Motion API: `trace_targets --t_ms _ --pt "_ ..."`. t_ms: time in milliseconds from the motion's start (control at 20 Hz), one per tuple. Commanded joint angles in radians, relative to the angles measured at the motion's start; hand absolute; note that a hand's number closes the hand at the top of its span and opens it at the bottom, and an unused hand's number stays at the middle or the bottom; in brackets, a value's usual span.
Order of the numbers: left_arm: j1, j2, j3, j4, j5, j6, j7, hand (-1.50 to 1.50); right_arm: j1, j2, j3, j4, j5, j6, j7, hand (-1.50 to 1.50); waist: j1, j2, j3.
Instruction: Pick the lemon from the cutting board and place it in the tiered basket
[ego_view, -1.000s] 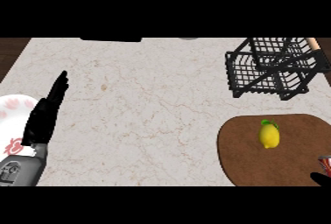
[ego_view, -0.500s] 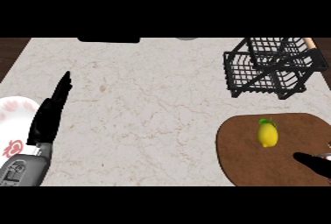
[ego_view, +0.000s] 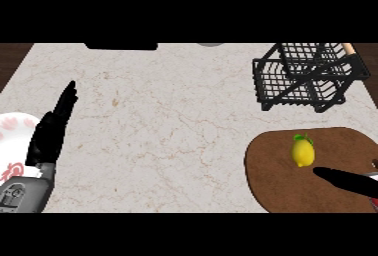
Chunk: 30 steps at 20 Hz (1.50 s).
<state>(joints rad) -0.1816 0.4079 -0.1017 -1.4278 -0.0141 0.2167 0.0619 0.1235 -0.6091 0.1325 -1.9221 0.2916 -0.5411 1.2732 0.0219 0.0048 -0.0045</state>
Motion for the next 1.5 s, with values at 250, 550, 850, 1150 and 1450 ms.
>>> trace_targets --t_ms 250,550,850,1150,1450 --pt "0.049 0.013 0.025 -0.035 0.015 -0.028 -0.008 0.0 -0.053 0.105 0.053 0.071 0.172 0.074 0.215 -1.5 -0.004 -0.004 0.0" --pt "0.002 0.012 0.034 -0.031 -0.005 -0.018 0.052 0.0 -0.122 0.165 0.0 0.111 0.191 0.149 0.215 -1.5 -0.02 -0.004 0.001" --pt "0.026 -0.017 0.026 -0.018 -0.019 -0.009 0.026 0.0 -0.137 0.281 -0.016 0.159 0.254 0.152 0.215 -1.5 -0.024 -0.004 0.002" --pt "0.013 -0.023 0.024 -0.038 -0.034 -0.015 0.048 0.0 -0.234 0.331 -0.069 0.224 0.286 0.223 0.215 -1.5 -0.017 -0.005 0.003" --pt "0.071 -0.017 0.055 -0.032 -0.015 -0.046 -0.043 0.0 -0.247 0.365 -0.107 0.324 0.269 0.215 0.153 -1.5 -0.012 -0.004 0.004"
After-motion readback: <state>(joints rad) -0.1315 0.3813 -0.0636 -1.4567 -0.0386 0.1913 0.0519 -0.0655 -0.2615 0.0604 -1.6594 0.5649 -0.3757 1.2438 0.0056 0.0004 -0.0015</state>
